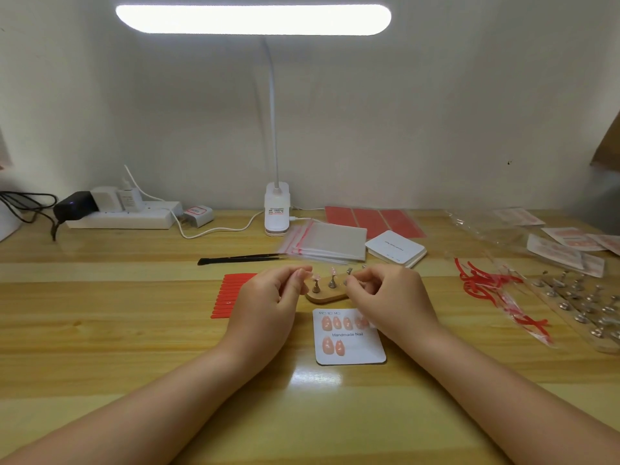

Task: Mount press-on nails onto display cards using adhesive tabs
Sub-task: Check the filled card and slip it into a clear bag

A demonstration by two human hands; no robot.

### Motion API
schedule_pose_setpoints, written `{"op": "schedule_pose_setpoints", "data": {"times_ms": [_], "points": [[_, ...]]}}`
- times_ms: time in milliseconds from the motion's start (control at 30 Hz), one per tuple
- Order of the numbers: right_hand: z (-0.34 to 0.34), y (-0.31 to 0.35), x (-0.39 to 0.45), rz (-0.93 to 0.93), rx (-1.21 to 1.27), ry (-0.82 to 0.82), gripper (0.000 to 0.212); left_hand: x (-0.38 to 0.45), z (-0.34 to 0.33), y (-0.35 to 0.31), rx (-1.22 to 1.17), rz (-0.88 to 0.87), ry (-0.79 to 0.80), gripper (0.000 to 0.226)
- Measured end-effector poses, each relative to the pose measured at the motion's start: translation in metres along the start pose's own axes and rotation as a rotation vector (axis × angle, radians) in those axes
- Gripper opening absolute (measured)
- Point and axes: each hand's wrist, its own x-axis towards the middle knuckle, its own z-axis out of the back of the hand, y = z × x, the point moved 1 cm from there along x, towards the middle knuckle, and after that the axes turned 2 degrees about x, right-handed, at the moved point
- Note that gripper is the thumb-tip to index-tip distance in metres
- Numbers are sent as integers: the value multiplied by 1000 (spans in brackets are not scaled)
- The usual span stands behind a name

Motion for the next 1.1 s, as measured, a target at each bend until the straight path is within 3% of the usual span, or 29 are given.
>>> {"op": "schedule_pose_setpoints", "data": {"times_ms": [133, 233, 300, 400, 600, 800, 967, 1100], "points": [[12, 10, -1, 87, -92, 31, 23, 0, 0, 1, 29, 18, 14, 21], [32, 23, 8, 95, -128, 389, 32, 0, 1, 1, 5, 12, 16, 19], [42, 29, 10, 40, -241, 697, 58, -1, 1, 1, -15, 7, 8, 17], [43, 31, 5, 41, -396, 879, 93, -2, 1, 0, -11, 1, 12, 17], [37, 27, 4, 48, -416, 856, 97, -2, 1, -2, 2, -41, 26, 20], [37, 24, 6, 9, -367, 881, 81, -3, 0, -5, -13, -67, 51, 18], [37, 23, 6, -9, -345, 885, 79, -5, 2, -7, -18, -59, 58, 18], [39, 26, 3, 50, -358, 809, 75, -6, 2, -6, 76, -41, 56, 14]]}}
